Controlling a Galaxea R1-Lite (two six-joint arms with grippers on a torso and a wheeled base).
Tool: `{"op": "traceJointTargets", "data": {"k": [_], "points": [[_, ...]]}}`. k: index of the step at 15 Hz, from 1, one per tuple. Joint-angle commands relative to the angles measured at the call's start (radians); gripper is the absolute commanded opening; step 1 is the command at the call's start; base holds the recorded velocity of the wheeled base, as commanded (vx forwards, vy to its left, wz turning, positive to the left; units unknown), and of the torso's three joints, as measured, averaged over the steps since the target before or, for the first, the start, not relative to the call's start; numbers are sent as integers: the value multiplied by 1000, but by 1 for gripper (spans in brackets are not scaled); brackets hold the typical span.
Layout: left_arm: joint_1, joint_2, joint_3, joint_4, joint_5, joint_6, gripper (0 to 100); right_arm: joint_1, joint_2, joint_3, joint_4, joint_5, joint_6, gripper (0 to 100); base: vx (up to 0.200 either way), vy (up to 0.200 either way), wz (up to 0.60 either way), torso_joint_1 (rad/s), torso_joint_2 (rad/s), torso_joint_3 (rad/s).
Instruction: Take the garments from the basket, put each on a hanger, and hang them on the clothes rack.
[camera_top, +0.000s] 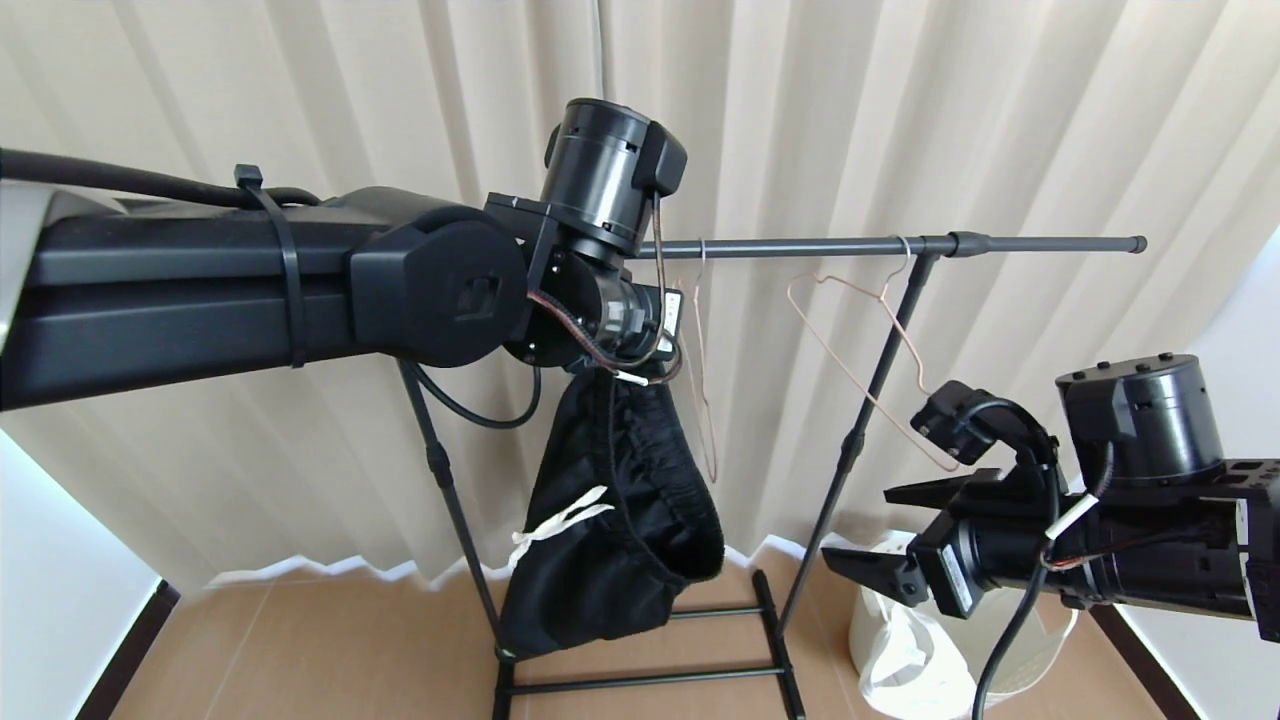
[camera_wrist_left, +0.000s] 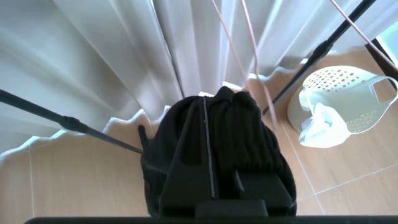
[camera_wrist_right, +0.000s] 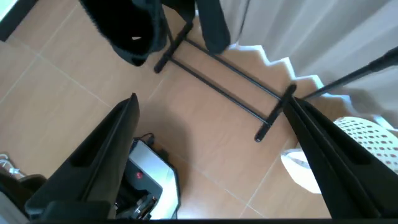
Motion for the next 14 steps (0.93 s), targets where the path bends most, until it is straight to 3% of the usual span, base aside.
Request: {"op": "traceJointTargets", "data": {"k": [1,3,7,10,14], "points": [[-13,-4,22,0,0,-1,0,4,-5,47,-87,104,5,100,0,0,0,0,0,0],[-27,-18,48,0,0,1,0,2,26,69,-159,144,22,100,0,0,0,0,0,0],[-56,-21,47,0,-1,4,0,10,97,67,-238,136,86,100,0,0,0,0,0,0],[-87,-24,36,0,-1,7,0,31,120,62,-261,55,88,100,0,0,0,0,0,0],[-125,-34,36,0,-1,13,0,30,140,56,-263,51,98,100,0,0,0,0,0,0]]}}
